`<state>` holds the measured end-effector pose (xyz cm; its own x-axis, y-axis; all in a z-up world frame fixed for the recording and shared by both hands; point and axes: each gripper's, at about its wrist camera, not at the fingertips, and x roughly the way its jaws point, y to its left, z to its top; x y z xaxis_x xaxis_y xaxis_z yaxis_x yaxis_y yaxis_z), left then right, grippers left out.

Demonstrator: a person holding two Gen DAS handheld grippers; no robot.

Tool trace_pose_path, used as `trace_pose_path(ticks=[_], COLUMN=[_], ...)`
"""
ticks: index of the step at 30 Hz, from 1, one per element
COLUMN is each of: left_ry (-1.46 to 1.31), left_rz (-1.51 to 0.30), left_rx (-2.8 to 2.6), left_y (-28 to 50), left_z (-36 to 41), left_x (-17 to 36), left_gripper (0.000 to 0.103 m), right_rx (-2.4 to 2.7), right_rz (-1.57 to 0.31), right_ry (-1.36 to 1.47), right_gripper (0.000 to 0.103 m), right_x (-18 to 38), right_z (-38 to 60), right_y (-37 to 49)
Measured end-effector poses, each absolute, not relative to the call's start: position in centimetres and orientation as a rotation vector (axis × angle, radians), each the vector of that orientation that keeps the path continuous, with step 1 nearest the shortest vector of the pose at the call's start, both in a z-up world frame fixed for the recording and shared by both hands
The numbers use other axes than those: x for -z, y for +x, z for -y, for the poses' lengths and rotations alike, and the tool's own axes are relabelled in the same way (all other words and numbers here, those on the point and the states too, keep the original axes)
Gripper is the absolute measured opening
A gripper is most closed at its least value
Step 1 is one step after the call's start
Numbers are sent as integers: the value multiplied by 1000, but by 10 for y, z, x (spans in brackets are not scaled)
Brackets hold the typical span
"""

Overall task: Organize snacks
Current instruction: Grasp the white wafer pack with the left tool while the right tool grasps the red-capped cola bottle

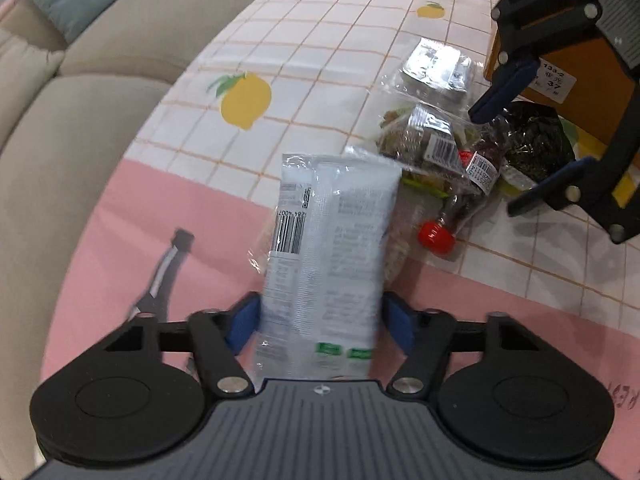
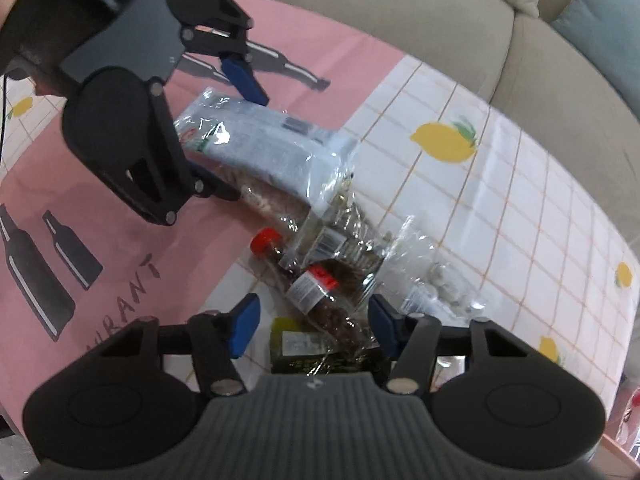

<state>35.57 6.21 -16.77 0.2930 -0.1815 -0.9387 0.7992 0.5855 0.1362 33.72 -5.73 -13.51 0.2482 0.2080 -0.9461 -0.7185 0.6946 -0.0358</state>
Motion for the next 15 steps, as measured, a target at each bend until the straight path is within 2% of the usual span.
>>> trace_pose_path(ticks=[1,4,12,15], left_ry=[661,599,247,111], left_rz=[-1094,-1115,-1236,-1236], left_rx=[723,662,401,297], left_y=[355,347,300,270], left_z=[-63,-66,-93,-100], left_x=[167,167,167,165], left_gripper=[64,59,57,56], right_rx=[-674,-686,-637,-601], right_rz=[-1166,-1216,-1278,-1270], right_ry=[-520,-455,-183,-107], right_gripper=[53,32,29,32], right_x=[137,144,151,148], right_z=[58,60,69,73], right_y=[338,340,302,269])
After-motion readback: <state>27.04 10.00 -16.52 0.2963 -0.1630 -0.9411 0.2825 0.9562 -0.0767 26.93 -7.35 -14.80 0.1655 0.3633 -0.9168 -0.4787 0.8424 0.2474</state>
